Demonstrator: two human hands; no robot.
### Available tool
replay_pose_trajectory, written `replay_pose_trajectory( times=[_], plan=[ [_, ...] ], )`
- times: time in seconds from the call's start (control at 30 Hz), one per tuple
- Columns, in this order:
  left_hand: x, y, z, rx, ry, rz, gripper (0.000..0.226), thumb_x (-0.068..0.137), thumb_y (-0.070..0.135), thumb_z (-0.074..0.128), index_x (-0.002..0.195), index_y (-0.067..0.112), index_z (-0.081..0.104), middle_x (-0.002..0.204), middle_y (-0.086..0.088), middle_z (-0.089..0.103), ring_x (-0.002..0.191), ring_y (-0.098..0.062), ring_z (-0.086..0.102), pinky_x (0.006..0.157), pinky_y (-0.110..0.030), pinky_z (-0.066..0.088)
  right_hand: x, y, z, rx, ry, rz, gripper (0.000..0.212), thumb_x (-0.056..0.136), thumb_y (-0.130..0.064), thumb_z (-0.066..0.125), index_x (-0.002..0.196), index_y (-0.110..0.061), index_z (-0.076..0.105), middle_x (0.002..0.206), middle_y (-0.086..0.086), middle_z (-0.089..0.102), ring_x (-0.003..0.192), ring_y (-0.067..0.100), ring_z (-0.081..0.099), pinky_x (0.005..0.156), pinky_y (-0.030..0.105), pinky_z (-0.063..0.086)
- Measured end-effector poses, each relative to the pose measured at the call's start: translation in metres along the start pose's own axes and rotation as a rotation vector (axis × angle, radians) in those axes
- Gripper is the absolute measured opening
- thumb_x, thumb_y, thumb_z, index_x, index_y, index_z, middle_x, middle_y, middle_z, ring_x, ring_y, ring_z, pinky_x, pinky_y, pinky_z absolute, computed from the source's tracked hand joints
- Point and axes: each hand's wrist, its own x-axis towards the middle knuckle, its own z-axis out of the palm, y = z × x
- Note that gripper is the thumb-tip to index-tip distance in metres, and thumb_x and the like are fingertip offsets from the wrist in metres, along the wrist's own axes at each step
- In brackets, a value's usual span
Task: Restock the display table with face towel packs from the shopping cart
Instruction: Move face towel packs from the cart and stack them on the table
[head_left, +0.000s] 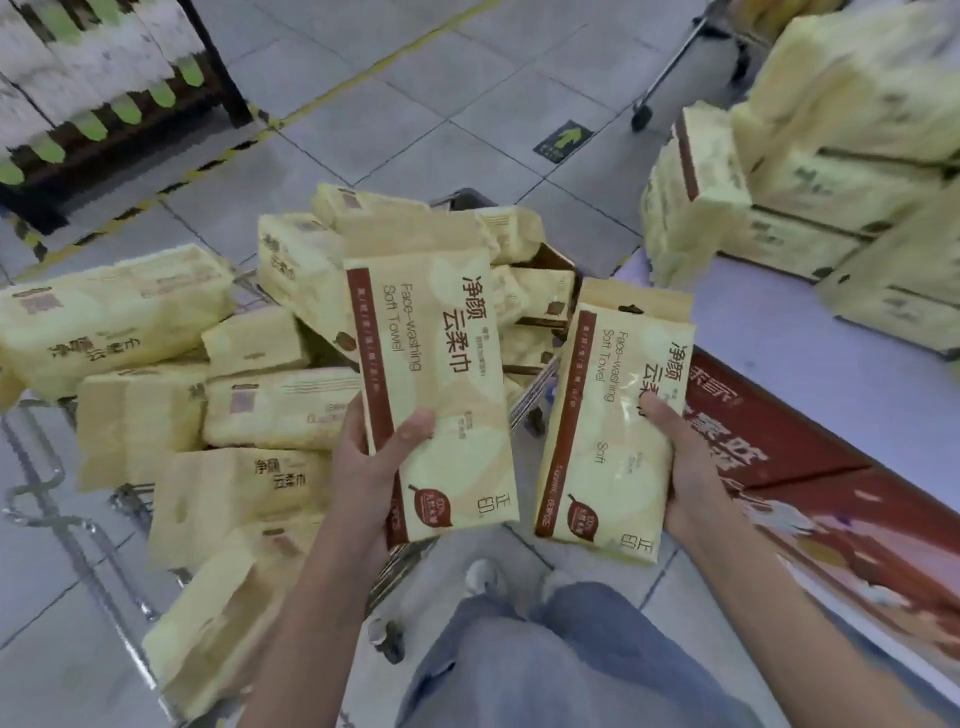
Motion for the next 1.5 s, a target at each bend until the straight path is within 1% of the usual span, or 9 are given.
replay_pose_trajectory(
  times=[0.1,0.3,0.53,0.67,0.77,0.87,1.13,1.33,1.5],
  plan=[
    [-0.004,-0.01,0.026,0.035,-0.12,-0.045,0.059,0.064,0.019,0.071,0.121,0.017,0.055,0.105,-0.005,0.071,0.077,-0.017,0.072,0.056,-0.031,0.057,-0.018,0.002,-0.035,0.063,0.082,-0.041,0.066,0.063,-0.029,0.076,0.125,-0.014,0.057,0.11,0.01,0.07,0.097,0.031,0.067,0.077,0.044,0.055],
    [-0.021,-0.04,0.085,0.209,-0.37,-0.141,0.065,0.059,0.026,0.082,0.119,0.019,0.057,0.105,-0.005,0.073,0.088,-0.025,0.072,0.065,-0.038,0.058,-0.064,0.014,-0.112,0.223,0.291,-0.118,0.065,0.065,-0.031,0.072,0.126,-0.014,0.056,0.113,0.011,0.069,0.101,0.034,0.066,0.084,0.05,0.053],
    [-0.084,-0.099,0.162,0.402,-0.617,-0.253,0.059,0.06,0.028,0.074,0.116,0.023,0.058,0.105,-0.004,0.073,0.089,-0.025,0.072,0.072,-0.043,0.057,-0.142,0.049,-0.218,0.431,0.527,-0.152,0.064,0.061,-0.036,0.069,0.12,-0.014,0.058,0.106,0.012,0.071,0.095,0.033,0.068,0.079,0.048,0.054],
    [-0.126,-0.137,0.202,0.506,-0.736,-0.288,0.051,0.06,0.028,0.072,0.109,0.025,0.059,0.1,-0.003,0.074,0.084,-0.023,0.072,0.066,-0.04,0.058,-0.189,0.078,-0.275,0.559,0.675,-0.196,0.066,0.062,-0.036,0.071,0.122,-0.012,0.056,0.109,0.014,0.07,0.099,0.036,0.066,0.088,0.055,0.051],
    [-0.16,-0.168,0.228,0.559,-0.819,-0.322,0.057,0.06,0.03,0.074,0.115,0.027,0.058,0.105,-0.002,0.073,0.091,-0.027,0.071,0.078,-0.048,0.056,-0.223,0.099,-0.311,0.65,0.739,-0.241,0.053,0.065,-0.033,0.068,0.113,-0.013,0.062,0.105,0.014,0.071,0.097,0.035,0.067,0.085,0.052,0.052],
    [-0.191,-0.198,0.254,0.598,-0.905,-0.357,0.064,0.062,0.03,0.073,0.123,0.023,0.056,0.109,-0.001,0.072,0.092,-0.025,0.071,0.077,-0.047,0.057,-0.254,0.121,-0.341,0.729,0.832,-0.26,0.058,0.065,-0.033,0.069,0.117,-0.011,0.06,0.106,0.015,0.071,0.099,0.037,0.066,0.089,0.056,0.05],
    [-0.248,-0.253,0.307,0.72,-1.047,-0.449,0.062,0.065,0.027,0.072,0.124,0.023,0.056,0.105,0.0,0.073,0.086,-0.022,0.072,0.067,-0.041,0.06,-0.308,0.159,-0.401,0.942,1.019,-0.343,0.042,0.07,-0.032,0.065,0.108,-0.014,0.064,0.108,0.016,0.07,0.101,0.038,0.064,0.092,0.056,0.048],
    [-0.271,-0.293,0.352,0.831,-1.091,-0.485,0.054,0.067,0.027,0.071,0.119,0.025,0.057,0.102,0.0,0.074,0.081,-0.024,0.073,0.072,-0.049,0.059,-0.317,0.145,-0.466,0.997,1.077,-0.404,0.025,0.084,-0.028,0.059,0.105,-0.016,0.065,0.099,0.009,0.073,0.087,0.028,0.069,0.08,0.044,0.054],
    [-0.29,-0.33,0.417,0.858,-1.104,-0.518,0.065,0.063,0.027,0.071,0.126,0.024,0.054,0.105,-0.003,0.073,0.082,-0.027,0.073,0.068,-0.048,0.059,-0.318,0.114,-0.533,1.045,1.123,-0.411,0.031,0.084,-0.029,0.06,0.111,-0.016,0.064,0.105,0.011,0.072,0.095,0.032,0.067,0.083,0.045,0.053]
  ],
)
